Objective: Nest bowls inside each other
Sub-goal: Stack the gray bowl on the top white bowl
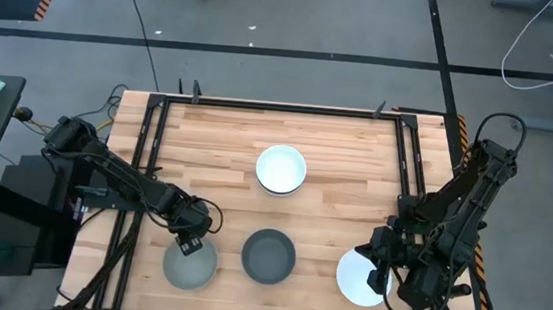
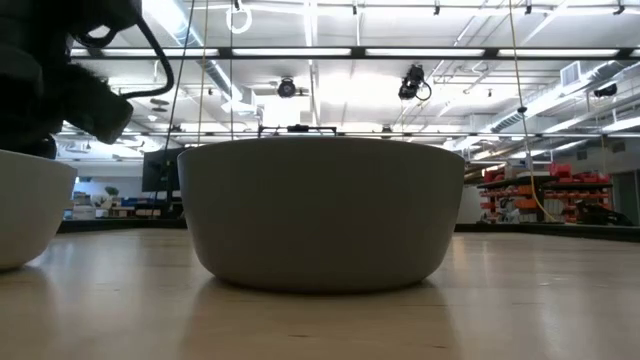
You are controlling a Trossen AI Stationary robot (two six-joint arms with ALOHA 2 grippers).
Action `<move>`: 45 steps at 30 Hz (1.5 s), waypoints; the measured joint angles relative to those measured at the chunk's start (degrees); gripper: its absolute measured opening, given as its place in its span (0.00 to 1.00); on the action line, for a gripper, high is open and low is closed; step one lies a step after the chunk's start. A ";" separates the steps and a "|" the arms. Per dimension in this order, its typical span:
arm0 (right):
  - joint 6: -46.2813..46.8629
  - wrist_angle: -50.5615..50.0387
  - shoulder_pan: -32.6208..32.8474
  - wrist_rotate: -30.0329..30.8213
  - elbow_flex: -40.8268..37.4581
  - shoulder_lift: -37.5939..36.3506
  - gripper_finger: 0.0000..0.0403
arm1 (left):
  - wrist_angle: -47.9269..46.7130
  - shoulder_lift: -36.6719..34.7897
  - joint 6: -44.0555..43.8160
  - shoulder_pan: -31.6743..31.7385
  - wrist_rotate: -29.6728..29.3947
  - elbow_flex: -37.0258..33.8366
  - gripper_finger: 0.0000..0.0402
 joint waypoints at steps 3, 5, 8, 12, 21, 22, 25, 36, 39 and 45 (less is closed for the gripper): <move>-0.02 0.00 0.00 0.00 0.00 0.00 0.03 | 0.12 0.58 1.32 0.17 -0.31 0.00 0.33; -0.02 -0.02 0.00 0.00 0.00 0.00 0.03 | 0.10 0.59 1.85 0.53 -0.91 0.00 0.31; -0.02 -0.19 0.00 0.00 0.00 0.00 0.03 | 0.07 0.59 2.22 1.31 -1.34 0.00 0.28; -0.02 -0.37 0.00 0.00 0.00 0.00 0.03 | 0.07 0.59 4.69 2.33 -1.33 0.00 0.21; -0.09 -0.42 0.00 0.02 0.00 0.00 0.03 | 0.18 0.48 9.58 4.82 -1.11 0.02 0.03; -0.25 -0.42 0.00 0.02 0.00 0.00 0.03 | 0.11 0.48 10.29 5.08 -1.13 0.02 0.03; -0.78 -0.42 0.00 0.04 0.00 0.00 0.03 | 0.11 0.48 12.38 5.71 -1.34 0.02 0.06; -1.09 -0.44 0.00 0.64 0.00 0.00 0.03 | -0.08 0.26 17.29 9.84 -1.20 0.02 0.04; -1.09 -0.44 0.00 0.66 0.00 0.00 0.03 | -0.09 0.26 19.10 11.27 -0.84 0.02 0.02; -1.47 -0.44 0.00 0.66 0.00 0.00 0.03 | -0.44 0.26 20.82 14.45 0.17 0.04 0.04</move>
